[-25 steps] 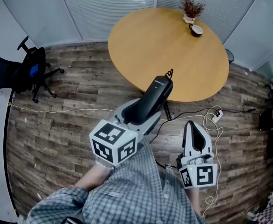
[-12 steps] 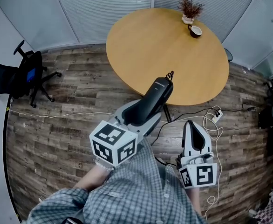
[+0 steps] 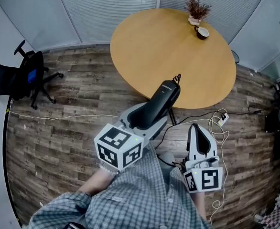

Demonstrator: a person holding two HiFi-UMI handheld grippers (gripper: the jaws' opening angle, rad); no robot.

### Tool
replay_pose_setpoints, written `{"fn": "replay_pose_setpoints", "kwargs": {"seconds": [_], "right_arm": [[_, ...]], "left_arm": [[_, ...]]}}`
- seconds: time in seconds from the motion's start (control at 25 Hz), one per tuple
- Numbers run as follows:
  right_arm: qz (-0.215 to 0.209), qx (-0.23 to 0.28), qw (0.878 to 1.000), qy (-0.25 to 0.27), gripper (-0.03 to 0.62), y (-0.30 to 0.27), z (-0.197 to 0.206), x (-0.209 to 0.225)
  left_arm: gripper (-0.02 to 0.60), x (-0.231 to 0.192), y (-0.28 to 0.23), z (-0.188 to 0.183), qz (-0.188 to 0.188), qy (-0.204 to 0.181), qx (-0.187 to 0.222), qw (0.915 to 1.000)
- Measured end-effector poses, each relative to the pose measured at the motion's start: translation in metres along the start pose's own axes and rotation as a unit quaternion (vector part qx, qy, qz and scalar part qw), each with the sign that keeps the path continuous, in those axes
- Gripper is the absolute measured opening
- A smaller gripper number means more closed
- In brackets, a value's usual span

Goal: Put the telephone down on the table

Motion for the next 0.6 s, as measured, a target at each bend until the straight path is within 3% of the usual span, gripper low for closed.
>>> {"fn": "replay_pose_setpoints", "kwargs": {"seconds": [0.6], "right_arm": [[-0.016, -0.008, 1.000, -0.001, 0.009, -0.019, 0.003, 0.030]], "left_arm": [[0.281, -0.007, -0.031, -0.003, -0.024, 0.009, -0.006, 0.9997]]}}
Point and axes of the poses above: the fingertips, and each gripper's own axes: y backward along the fingers, x to its right, z out of its underside, the point moved 8 cm from there along y, backward along the fingers, and after that the axes turned 3 degrees about -x, right-handed, at the moved point
